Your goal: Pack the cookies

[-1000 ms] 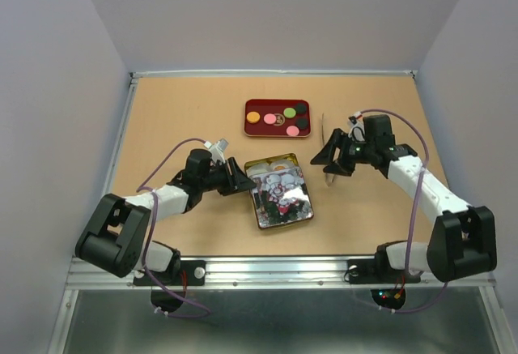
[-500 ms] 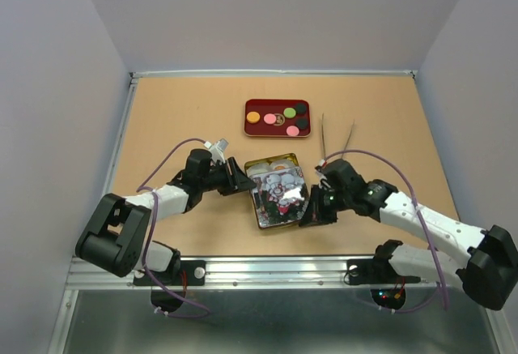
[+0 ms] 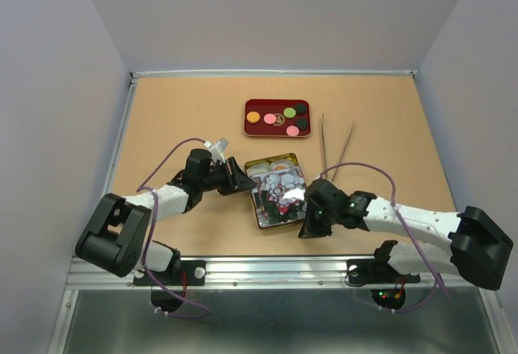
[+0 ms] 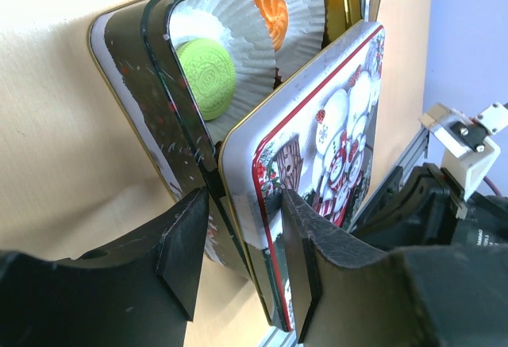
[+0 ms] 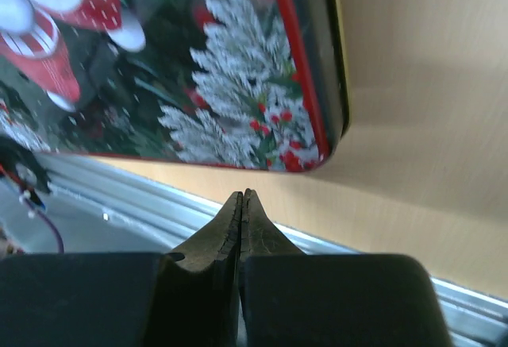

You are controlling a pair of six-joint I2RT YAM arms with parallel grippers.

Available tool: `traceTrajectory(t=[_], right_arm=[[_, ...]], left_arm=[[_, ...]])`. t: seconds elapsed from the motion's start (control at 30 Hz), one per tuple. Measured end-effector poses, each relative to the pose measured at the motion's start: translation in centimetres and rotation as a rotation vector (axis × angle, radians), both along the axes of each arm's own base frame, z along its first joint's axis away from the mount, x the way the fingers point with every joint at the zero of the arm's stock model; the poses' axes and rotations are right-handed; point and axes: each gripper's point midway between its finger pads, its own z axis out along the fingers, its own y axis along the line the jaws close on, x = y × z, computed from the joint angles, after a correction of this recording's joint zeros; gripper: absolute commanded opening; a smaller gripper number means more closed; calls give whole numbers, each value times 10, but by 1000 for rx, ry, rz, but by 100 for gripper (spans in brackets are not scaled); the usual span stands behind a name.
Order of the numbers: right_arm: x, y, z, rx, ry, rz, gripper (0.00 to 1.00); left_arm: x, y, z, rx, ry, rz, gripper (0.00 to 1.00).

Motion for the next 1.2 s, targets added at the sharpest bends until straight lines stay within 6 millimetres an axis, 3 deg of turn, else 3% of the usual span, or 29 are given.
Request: traceTrajectory(t=[0.27,0.7,0.83,1.2], right_arm=[[16,13,2,-1,-139,-47,0],[27,28,4,-44,-272,-51,0],[34,30,10,-45,-304,-62,0],[44,35,18,-51,-353,-65,0]], left_arm=[[0,0,0,-7,-9,2,52],[0,1,-1,-8,-15,7,55],[1,3,-3,-1,-19,20,67],[-4,8,-8,14,-18,36,82]])
